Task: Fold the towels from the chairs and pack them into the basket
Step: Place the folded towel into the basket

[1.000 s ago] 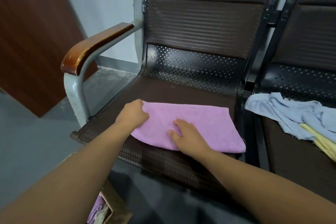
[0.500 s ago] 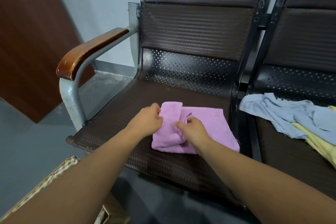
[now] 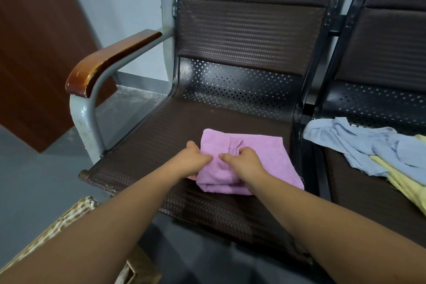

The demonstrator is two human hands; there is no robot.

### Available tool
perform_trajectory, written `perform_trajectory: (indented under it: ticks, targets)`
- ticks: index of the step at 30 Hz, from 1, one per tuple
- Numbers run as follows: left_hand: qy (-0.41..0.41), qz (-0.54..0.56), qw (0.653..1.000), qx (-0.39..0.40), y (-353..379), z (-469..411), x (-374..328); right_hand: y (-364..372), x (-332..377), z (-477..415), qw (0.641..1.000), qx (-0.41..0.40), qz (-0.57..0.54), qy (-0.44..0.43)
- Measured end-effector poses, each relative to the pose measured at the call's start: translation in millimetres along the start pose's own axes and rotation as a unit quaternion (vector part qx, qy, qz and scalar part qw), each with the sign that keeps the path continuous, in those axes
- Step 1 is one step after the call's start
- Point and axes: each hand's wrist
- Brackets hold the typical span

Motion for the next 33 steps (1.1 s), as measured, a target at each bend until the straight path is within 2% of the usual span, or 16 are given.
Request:
perform_trajectory:
  ticks: [2, 5, 9, 11, 15, 18, 20, 22, 23, 25, 29, 33]
  targets:
    - [-0.016, 0.067, 0.997, 0.025, -4, 1, -2, 1, 3, 0, 0.999, 0.002, 0.034, -0.001]
    - [-0.013, 0.027, 0.999, 0.024, -8, 2, 0, 1, 7, 0, 0.998, 0.031, 0.056, -0.008]
    - [-0.012, -0.003, 1.000, -0.025, -11, -6, 15, -15, 19, 2, 0.998, 0.040, -0.011, -0.056]
    - [0.002, 0.003, 0.999, -0.039, -9, -8, 18, -23, 17, 1, 0.997, 0.037, -0.008, -0.063]
    - [0.022, -0.009, 0.997, -0.073, 4, -9, 10, -24, -10, -3, 0.990, -0.004, 0.124, -0.066]
    - [0.015, 0.000, 0.998, -0.067, 13, -14, 5, -22, -13, 0, 0.976, -0.017, 0.178, -0.125]
    - [-0.004, 0.024, 0.998, -0.065, 16, -20, 3, -21, -17, 1, 0.938, -0.016, 0.297, -0.176]
    - [-0.023, 0.041, 0.997, -0.065, 19, -23, 2, -18, -29, 2, 0.895, 0.048, 0.401, -0.190]
    - [-0.031, 0.046, 0.996, -0.065, 21, -25, 2, -16, -35, 3, 0.890, 0.082, 0.412, -0.176]
    - [-0.040, 0.058, 0.996, -0.056, 23, -28, -2, -16, -43, 3, 0.898, 0.113, 0.393, -0.163]
    - [-0.047, 0.125, 0.990, -0.035, 17, -27, -9, -11, -41, 3, 0.909, 0.122, 0.361, -0.168]
    - [-0.032, 0.122, 0.989, -0.081, -6, -14, -9, 7, -18, 12, 0.955, 0.152, 0.213, -0.140]
Point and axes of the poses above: each hand's wrist, its own z-axis away from the middle knuckle, its own y-axis out of the palm, x = y × z, and after that the axes turned 3 degrees about -y, right-handed
